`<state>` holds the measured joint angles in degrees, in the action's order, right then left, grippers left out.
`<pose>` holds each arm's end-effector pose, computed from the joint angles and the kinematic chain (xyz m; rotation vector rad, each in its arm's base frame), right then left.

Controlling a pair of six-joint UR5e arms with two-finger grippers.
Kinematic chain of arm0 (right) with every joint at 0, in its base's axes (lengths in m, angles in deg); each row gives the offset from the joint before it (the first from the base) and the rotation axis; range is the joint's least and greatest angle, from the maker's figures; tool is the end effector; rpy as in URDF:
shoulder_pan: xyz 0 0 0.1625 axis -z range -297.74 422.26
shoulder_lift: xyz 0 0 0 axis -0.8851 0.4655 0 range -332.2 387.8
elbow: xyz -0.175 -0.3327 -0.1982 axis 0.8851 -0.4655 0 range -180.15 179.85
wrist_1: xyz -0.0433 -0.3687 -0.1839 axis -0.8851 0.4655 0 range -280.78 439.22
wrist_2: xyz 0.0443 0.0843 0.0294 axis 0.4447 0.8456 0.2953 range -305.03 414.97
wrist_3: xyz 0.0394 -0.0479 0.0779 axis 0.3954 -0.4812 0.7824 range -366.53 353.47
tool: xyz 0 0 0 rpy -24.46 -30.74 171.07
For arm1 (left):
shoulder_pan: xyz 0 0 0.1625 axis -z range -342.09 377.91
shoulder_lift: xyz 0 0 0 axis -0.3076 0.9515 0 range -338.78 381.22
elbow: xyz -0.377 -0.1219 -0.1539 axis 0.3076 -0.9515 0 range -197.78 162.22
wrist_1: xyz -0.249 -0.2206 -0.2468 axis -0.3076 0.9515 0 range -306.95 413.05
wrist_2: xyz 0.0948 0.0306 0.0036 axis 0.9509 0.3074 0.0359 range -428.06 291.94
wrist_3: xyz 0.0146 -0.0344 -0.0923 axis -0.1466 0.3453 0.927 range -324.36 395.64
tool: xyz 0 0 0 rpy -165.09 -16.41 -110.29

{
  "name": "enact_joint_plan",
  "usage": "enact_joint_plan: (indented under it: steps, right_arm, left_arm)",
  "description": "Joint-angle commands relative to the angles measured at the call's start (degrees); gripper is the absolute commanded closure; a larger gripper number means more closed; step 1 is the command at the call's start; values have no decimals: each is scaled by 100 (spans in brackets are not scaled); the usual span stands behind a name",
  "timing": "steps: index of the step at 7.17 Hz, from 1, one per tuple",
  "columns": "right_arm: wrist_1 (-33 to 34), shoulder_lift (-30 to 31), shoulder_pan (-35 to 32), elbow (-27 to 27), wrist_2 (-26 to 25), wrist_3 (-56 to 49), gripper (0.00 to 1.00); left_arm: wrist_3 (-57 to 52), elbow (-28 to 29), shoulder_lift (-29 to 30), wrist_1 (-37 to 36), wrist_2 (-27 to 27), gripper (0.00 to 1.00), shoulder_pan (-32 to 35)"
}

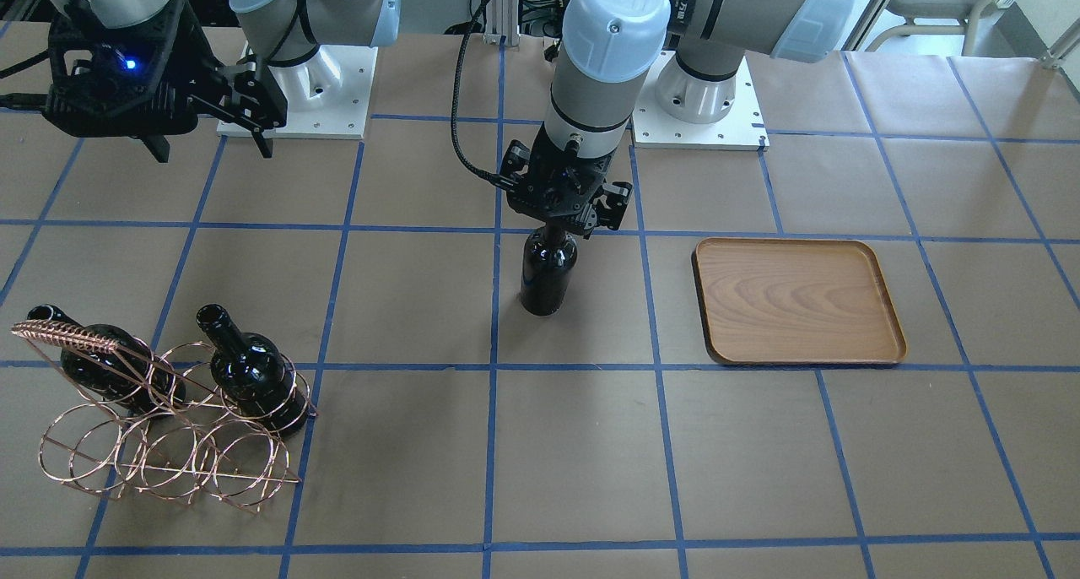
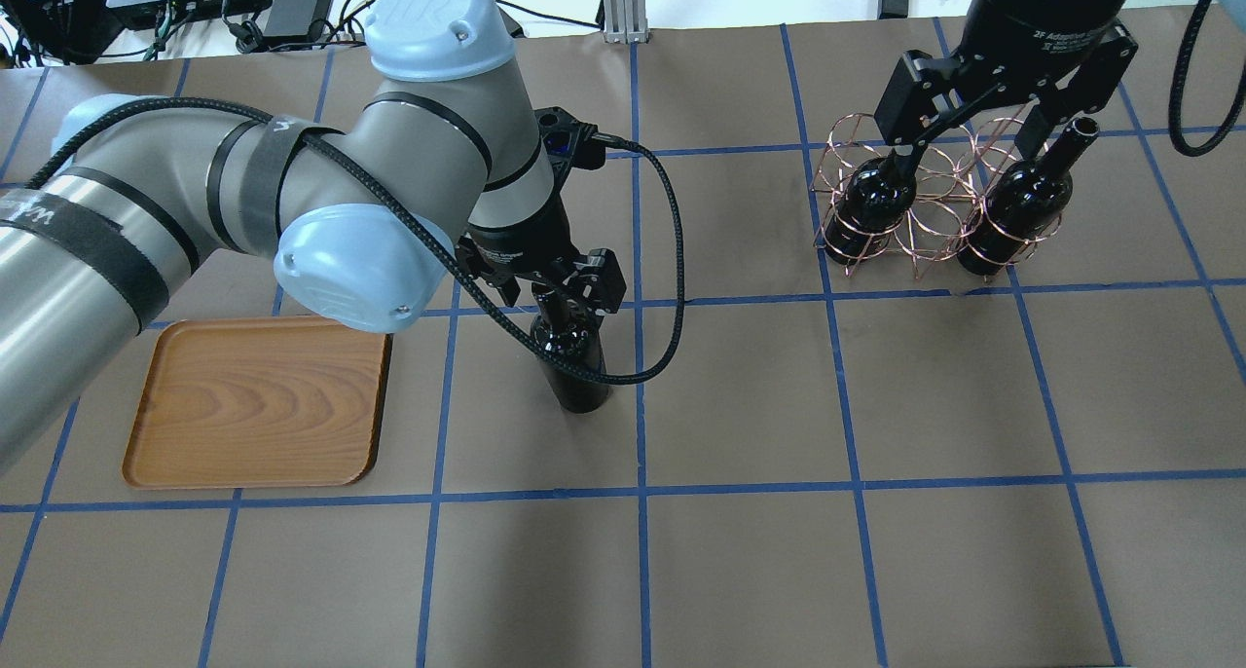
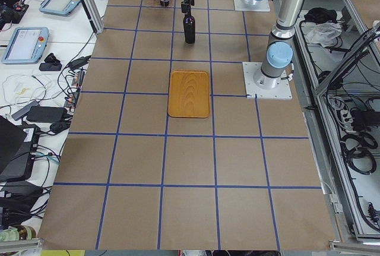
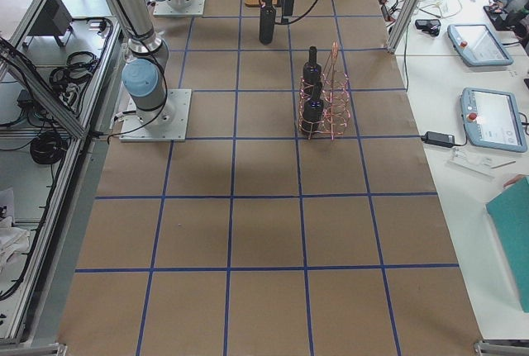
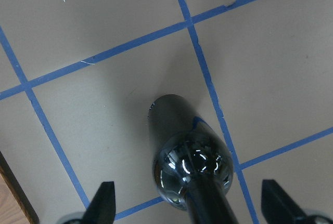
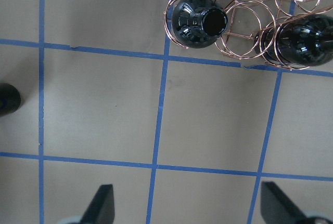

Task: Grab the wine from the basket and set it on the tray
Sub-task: 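Lower the left gripper and close it around the bottle neck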

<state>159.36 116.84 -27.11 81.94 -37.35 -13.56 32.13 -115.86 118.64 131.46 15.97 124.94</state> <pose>0.1238 -0.4924 0.5304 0.1746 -3.0985 -0.0832 -0.2913 -0.4603 0.3736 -0.5373 -2.9960 -0.1216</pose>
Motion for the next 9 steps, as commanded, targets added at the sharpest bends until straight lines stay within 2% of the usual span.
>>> enact_joint_plan:
  steps: [1,2,3,4,5,6,7,8,9]
  right_arm:
    - [2,0,-1,0,4,0,0]
    - [2,0,7,8,4,0,0]
    - [2,0,-1,0,4,0,0]
    - [-7,0,7,8,4,0,0]
    - [2,0,8,0,4,0,0]
    - [-7,0,8,8,4,-9,0]
    - [-7,0,8,0,4,0,0]
    - [-7,0,8,0,4,0,0]
    - [-7,0,8,8,4,0,0]
  left_arm:
    - [0,-1,-3,112,-106,16,3]
    - [0,-1,-3,122,-115,19,3]
    - [0,-1,-3,139,-115,33,3]
    - [0,-1,-3,192,-124,33,3]
    - [0,-1,-3,236,-124,38,3]
    - [0,-1,-3,262,-132,47,3]
    - [0,-1,-3,280,-132,78,3]
    - [-9,8,-3,289,-132,100,3]
    - [0,17,-3,280,-132,100,3]
